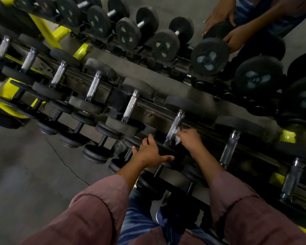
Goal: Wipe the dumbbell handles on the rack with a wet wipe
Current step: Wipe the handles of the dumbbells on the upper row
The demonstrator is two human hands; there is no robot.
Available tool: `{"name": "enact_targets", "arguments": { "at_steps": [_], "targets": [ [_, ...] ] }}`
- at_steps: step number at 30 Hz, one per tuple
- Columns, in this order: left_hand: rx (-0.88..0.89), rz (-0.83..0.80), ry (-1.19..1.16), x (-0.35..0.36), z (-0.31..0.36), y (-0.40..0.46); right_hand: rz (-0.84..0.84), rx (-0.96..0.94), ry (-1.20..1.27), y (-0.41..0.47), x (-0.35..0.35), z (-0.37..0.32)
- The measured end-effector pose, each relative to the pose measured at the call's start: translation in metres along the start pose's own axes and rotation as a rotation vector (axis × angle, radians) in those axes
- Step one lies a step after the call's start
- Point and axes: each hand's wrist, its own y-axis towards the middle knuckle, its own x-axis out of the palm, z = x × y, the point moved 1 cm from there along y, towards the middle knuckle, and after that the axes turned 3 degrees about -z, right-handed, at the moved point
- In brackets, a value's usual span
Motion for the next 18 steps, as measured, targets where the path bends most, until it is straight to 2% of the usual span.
{"name": "enact_targets", "arguments": {
  "at_steps": [4,6,9,12,18],
  "targets": [
    [0.004,0.002,0.007,-0.001,0.002,-0.001,-0.28,-0.003,-0.24,-0.004,-0.003,0.012],
    [0.002,0.006,0.007,-0.001,0.002,-0.001,-0.311,-0.041,-0.315,-0.002,-0.001,0.009],
    [-0.001,0.01,0.004,-0.001,0.002,-0.002,-0.295,-0.012,-0.303,-0.001,0.004,0.003],
    [0.007,0.008,-0.001,0.0,0.002,-0.001,-0.296,0.054,-0.139,0.0,0.006,0.0],
    [0.003,0.006,-0.003,-0.001,0.002,0.0,-0.206,0.119,0.462,0.007,0.013,-0.004]
  ]
}}
